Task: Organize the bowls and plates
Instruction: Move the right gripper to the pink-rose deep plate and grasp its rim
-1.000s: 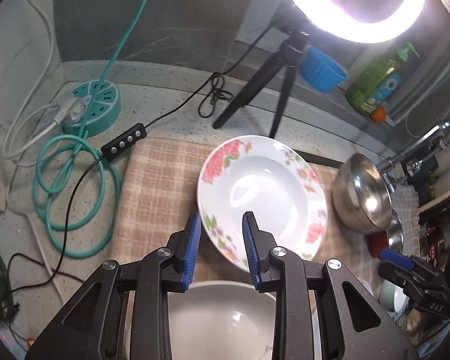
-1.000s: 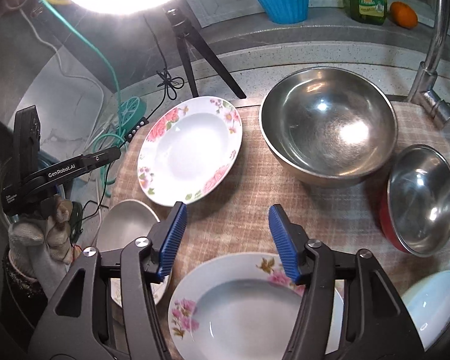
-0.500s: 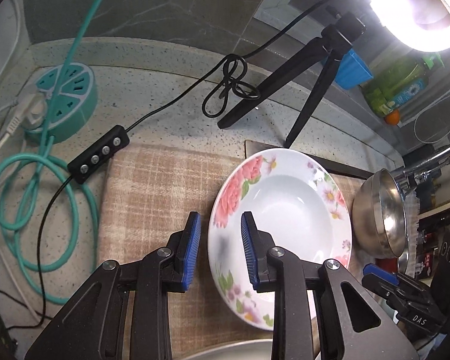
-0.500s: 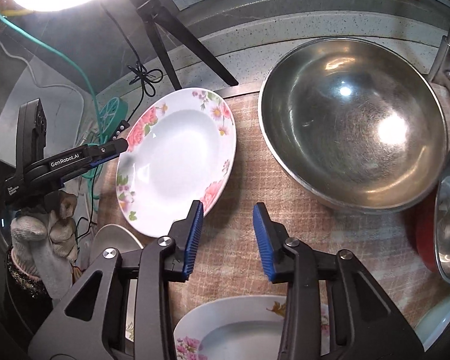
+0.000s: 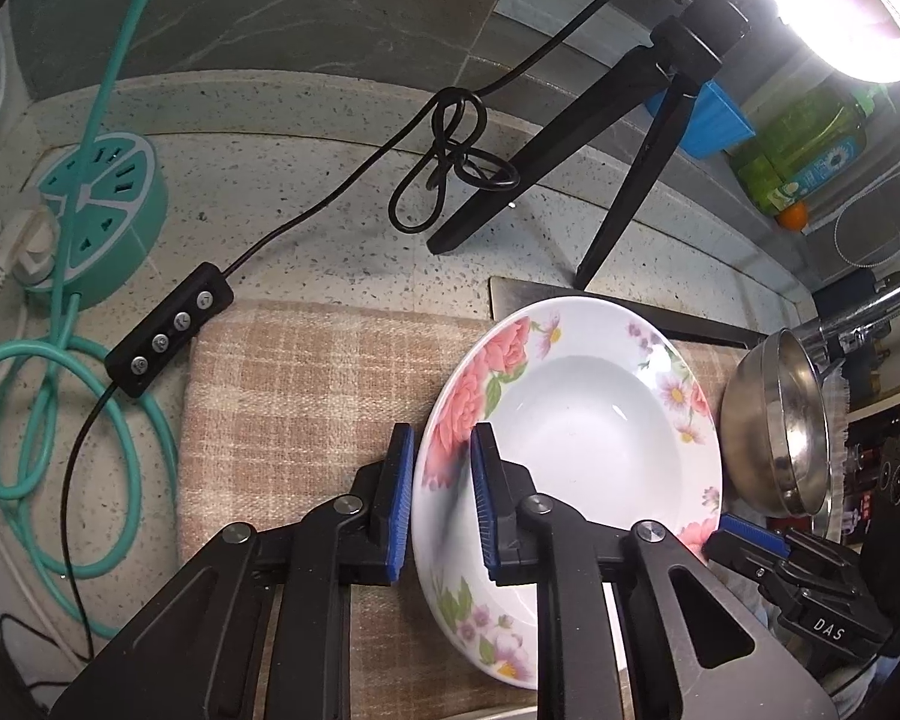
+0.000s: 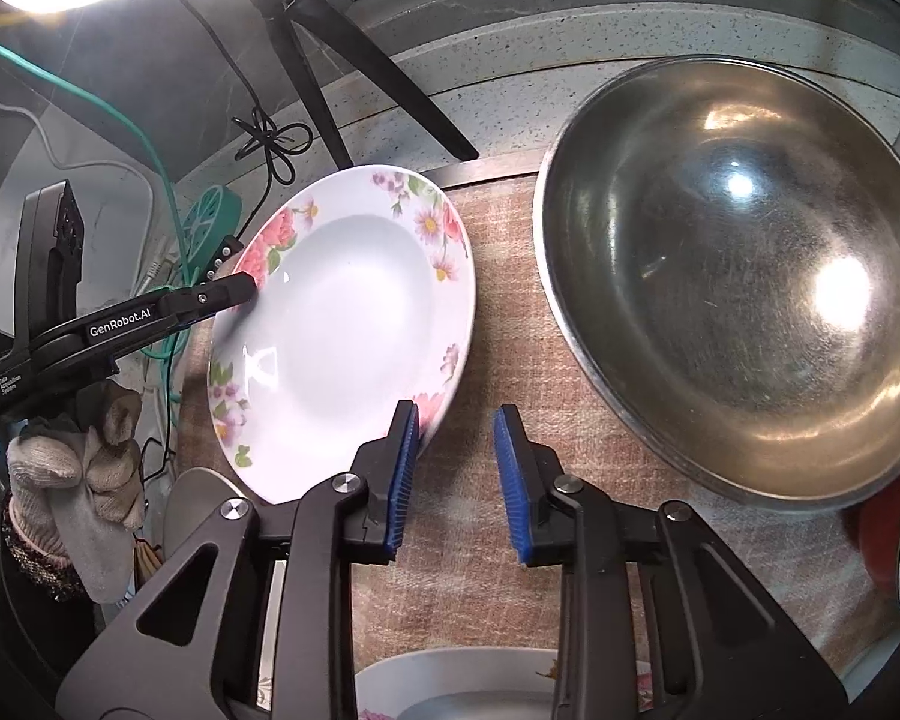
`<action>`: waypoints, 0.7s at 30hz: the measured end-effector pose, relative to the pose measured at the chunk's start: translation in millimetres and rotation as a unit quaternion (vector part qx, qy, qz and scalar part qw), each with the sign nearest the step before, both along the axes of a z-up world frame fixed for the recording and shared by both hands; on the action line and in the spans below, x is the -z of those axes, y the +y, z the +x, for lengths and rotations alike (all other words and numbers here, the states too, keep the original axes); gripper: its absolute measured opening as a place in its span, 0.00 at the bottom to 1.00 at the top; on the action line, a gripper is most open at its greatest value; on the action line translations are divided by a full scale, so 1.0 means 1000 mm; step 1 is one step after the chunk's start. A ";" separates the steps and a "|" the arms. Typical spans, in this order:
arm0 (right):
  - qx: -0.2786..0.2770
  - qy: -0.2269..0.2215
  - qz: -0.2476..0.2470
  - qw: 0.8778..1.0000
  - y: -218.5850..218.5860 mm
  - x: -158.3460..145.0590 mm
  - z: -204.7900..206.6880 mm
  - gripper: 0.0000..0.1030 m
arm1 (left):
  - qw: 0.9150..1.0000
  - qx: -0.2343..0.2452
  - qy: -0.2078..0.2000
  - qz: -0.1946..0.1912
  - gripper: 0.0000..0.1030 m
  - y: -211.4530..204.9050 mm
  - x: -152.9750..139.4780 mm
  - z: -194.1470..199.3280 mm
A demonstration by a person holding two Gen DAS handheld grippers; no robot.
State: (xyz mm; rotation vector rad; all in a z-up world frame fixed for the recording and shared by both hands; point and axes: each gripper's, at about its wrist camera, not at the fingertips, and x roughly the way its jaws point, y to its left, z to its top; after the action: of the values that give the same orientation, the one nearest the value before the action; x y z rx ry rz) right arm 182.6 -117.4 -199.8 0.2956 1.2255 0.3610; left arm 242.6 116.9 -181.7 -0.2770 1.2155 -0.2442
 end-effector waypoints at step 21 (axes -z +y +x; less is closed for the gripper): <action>-0.013 0.005 0.002 1.000 0.005 -0.001 0.001 0.13 | 1.000 -0.007 0.001 -0.014 0.14 -0.002 -0.006 -0.008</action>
State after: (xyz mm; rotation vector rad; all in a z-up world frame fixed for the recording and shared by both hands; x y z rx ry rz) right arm 184.1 -112.0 -198.5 0.2851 1.2395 0.3857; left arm 234.2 115.0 -176.1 -0.3097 1.2131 -0.2479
